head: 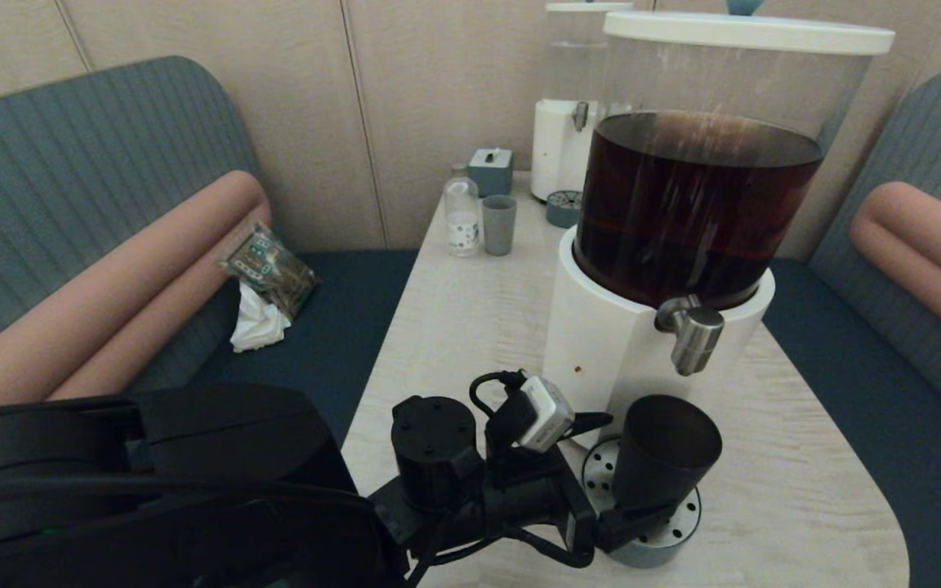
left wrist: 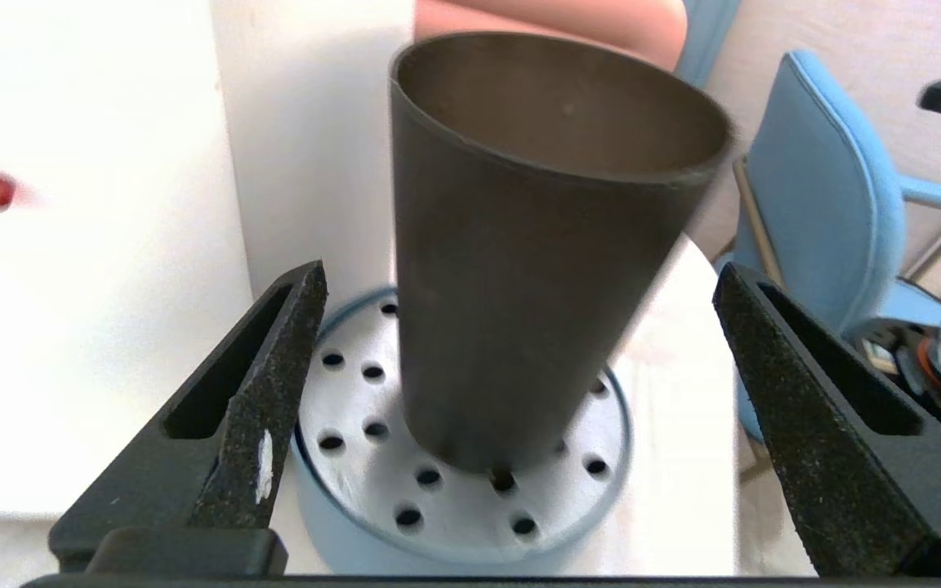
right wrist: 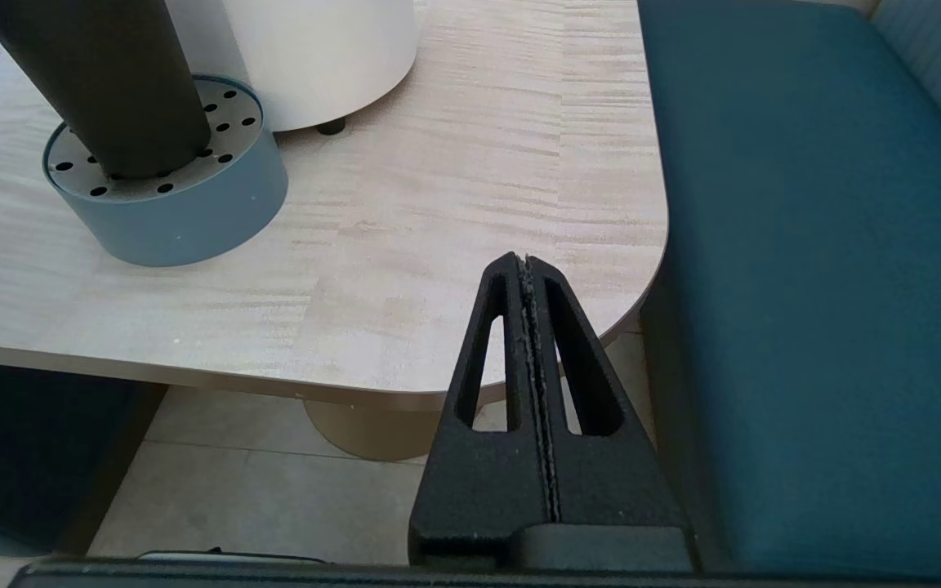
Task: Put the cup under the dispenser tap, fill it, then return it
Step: Place it under the water dispenser
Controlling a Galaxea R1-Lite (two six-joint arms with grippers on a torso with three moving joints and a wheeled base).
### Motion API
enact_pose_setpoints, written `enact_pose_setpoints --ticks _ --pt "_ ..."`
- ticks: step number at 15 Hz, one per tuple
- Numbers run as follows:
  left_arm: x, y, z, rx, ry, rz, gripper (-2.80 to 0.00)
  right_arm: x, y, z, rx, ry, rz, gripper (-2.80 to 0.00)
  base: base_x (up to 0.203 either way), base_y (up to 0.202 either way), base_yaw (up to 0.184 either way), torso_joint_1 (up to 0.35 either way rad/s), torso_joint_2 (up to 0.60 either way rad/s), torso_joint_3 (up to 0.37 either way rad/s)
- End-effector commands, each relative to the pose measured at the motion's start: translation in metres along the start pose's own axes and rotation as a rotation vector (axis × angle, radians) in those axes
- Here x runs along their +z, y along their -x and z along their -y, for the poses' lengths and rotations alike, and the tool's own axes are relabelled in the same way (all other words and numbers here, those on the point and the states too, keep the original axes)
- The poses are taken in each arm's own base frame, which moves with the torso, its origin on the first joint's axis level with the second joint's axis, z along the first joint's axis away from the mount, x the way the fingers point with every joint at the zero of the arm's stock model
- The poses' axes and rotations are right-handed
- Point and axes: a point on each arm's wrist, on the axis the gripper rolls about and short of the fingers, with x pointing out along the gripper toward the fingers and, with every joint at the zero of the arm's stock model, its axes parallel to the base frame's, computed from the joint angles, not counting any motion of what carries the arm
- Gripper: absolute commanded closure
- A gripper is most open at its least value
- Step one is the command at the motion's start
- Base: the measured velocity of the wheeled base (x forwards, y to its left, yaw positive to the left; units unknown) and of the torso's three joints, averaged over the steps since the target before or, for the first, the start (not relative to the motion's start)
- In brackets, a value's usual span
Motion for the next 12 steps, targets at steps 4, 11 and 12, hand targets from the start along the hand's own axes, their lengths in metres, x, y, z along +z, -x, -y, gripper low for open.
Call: enact_pose_setpoints --ticks 4,11,12 --pt "0.014 0.024 0.009 0.009 0.002 -0.010 -2.80 0.000 0.000 0.000 0.001 0.000 -0.002 0.00 0.000 0.000 0.000 0.000 0.00 0.000" --pt "0.051 0.077 -0.003 0.145 -0.031 0.034 -2.80 0.000 0.000 0.000 0.001 0.000 -0.001 0.00 0.000 0.000 0.000 0.000 0.00 0.000" --pt "0.061 0.093 -0.006 0.185 -0.041 0.052 -2.80 0.000 0.000 0.000 0.001 0.000 -0.002 0.00 0.000 0.000 0.000 0.000 0.00 0.000"
